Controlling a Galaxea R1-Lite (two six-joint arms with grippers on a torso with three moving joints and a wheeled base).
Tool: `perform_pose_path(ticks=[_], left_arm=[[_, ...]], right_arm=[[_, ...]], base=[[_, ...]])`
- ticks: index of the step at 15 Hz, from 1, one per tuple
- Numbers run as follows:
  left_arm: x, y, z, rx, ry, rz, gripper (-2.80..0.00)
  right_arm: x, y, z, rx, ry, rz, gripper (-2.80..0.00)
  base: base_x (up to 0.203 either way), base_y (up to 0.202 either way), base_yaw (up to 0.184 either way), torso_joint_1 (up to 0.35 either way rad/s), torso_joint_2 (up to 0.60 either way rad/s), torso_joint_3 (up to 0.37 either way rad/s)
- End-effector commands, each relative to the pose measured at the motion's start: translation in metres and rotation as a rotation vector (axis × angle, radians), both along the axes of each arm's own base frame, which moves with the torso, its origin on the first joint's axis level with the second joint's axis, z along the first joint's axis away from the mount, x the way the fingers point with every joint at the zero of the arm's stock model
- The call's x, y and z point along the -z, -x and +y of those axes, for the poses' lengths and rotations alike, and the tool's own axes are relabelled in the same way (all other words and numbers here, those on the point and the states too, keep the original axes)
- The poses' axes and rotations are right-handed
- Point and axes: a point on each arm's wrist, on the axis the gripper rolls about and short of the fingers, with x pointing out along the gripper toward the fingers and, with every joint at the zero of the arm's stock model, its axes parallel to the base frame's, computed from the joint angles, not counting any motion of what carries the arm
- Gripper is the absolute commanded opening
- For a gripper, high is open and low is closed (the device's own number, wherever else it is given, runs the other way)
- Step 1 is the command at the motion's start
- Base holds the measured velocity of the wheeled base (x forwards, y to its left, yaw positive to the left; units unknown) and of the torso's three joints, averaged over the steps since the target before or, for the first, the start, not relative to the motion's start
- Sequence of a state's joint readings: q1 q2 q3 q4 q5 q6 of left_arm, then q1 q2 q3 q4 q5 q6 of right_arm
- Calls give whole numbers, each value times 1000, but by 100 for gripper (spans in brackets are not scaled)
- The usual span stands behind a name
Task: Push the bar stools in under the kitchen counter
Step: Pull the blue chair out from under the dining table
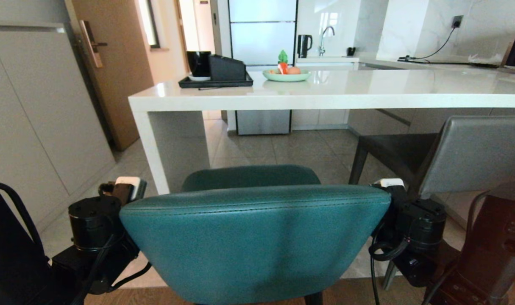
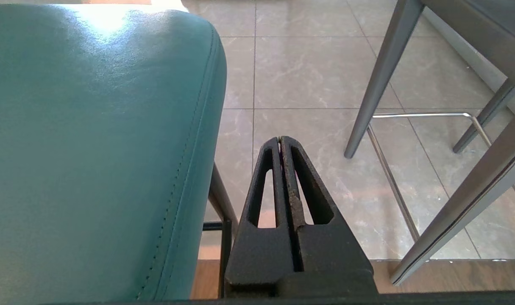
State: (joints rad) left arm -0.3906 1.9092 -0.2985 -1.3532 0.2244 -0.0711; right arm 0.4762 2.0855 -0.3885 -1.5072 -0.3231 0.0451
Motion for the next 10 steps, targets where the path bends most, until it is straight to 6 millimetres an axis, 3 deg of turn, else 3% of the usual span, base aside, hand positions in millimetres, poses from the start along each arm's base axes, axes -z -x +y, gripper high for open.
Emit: perform_pose_path(ticks=[1, 10], left_arm=[[6, -4, -1, -7, -5, 9, -280], [4, -14, -5, -16, -3, -13, -280]], right_arm=[[0, 0, 0, 5, 1, -5, -280], [-1, -1, 0, 6, 4, -9, -280]], base=[[-74, 0, 0, 2, 2, 2], [-178, 0, -2, 1, 3, 4]])
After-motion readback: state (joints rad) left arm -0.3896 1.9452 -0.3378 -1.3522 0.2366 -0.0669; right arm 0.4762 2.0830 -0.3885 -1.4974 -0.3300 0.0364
